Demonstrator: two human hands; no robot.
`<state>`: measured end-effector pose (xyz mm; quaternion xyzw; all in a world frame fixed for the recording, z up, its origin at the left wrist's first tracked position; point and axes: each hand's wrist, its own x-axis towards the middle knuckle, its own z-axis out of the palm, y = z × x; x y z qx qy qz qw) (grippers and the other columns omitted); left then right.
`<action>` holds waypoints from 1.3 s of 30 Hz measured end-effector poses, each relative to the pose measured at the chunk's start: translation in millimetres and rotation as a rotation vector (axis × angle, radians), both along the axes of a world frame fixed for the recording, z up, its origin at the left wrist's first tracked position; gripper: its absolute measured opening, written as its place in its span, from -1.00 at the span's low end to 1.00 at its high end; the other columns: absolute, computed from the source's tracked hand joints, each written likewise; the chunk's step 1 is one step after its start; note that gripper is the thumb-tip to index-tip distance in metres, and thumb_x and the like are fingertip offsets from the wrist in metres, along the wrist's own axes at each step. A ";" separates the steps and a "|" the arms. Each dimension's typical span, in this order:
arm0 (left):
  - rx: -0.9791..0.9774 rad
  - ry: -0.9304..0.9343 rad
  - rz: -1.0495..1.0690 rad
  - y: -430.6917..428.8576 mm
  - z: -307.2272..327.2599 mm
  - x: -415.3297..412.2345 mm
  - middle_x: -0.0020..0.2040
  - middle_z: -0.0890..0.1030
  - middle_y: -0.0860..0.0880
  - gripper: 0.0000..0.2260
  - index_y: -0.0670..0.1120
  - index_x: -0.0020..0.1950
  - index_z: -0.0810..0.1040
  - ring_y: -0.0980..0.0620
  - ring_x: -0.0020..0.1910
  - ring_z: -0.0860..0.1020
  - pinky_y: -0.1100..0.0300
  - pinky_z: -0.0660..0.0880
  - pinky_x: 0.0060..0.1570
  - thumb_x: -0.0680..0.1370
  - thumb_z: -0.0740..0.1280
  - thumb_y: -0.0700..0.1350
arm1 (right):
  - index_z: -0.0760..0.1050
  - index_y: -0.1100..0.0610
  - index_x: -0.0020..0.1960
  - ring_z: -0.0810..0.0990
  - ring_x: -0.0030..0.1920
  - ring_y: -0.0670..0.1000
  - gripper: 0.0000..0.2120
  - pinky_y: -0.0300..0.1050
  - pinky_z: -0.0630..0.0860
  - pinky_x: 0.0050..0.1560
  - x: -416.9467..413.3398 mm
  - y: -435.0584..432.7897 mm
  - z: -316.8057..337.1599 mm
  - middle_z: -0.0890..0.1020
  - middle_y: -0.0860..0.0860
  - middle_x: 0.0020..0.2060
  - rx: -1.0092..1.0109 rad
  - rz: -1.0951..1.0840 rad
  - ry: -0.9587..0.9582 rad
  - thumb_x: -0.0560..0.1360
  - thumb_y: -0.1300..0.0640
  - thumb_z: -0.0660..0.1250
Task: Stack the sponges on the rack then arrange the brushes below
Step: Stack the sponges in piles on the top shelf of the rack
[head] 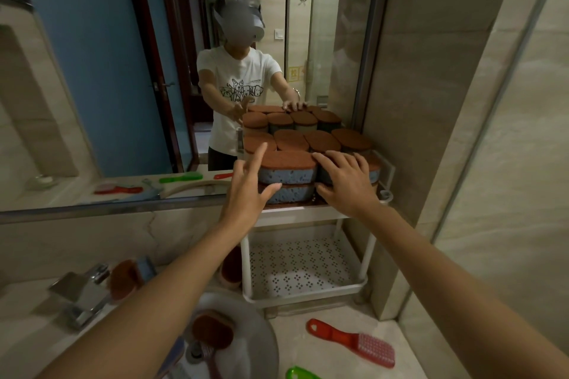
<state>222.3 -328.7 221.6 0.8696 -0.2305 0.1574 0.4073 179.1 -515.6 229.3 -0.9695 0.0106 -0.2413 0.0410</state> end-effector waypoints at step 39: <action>-0.034 0.638 0.448 200.6 -175.3 -51.0 0.12 0.57 -0.19 -0.82 -0.20 0.04 0.58 -0.16 0.12 0.53 0.18 0.39 0.02 0.54 0.21 -0.21 | 0.39 0.29 0.31 0.52 0.17 0.23 -0.61 -0.08 0.38 0.16 -27.1 238.2 -211.4 0.51 0.23 0.22 0.566 0.352 0.480 0.49 0.29 0.22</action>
